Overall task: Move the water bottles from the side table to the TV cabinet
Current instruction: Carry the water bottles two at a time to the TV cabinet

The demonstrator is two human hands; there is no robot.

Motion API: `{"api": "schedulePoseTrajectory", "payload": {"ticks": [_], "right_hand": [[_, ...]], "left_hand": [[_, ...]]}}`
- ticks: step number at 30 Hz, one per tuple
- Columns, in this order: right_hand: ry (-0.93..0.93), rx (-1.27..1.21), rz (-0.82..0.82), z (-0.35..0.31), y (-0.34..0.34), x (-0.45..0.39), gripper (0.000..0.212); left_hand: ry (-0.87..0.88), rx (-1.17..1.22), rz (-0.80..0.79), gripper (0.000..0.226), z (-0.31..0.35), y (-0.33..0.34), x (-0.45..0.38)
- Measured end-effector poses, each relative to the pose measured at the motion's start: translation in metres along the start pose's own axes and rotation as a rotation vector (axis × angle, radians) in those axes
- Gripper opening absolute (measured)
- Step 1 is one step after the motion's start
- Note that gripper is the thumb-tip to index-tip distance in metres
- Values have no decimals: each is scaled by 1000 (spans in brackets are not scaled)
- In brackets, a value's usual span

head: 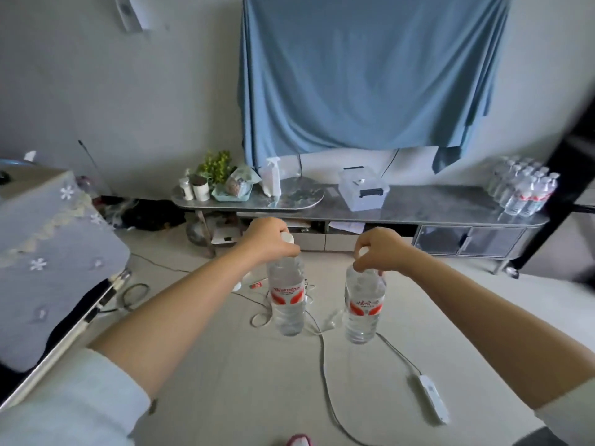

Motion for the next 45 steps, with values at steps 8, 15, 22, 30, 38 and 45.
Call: {"api": "schedulePoseTrajectory", "payload": {"ticks": [8, 15, 22, 30, 38, 45], "right_hand": [[190, -93, 90, 55, -49, -105, 18], [318, -142, 335, 126, -91, -160, 14], [438, -133, 281, 226, -150, -203, 2], [432, -99, 276, 364, -244, -254, 21], [527, -145, 443, 481, -320, -285, 13], [674, -218, 431, 580, -368, -319, 5]], "left_hand": [[160, -41, -118, 17, 32, 8, -156], [233, -106, -206, 19, 83, 43, -269], [314, -93, -281, 18, 174, 111, -358], [325, -48, -315, 25, 314, 179, -451], [331, 35, -290, 33, 431, 238, -533], [368, 11, -313, 44, 512, 290, -608]]}}
Point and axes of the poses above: each hand's wrist, its own x-axis away from the middle knuckle, its own y-axis out of the palm, z = x × y, the point moved 2 cm from there along -x, towards the middle knuckle, and after that the axes turned 3 degrees about -y, right-handed, at the moved point
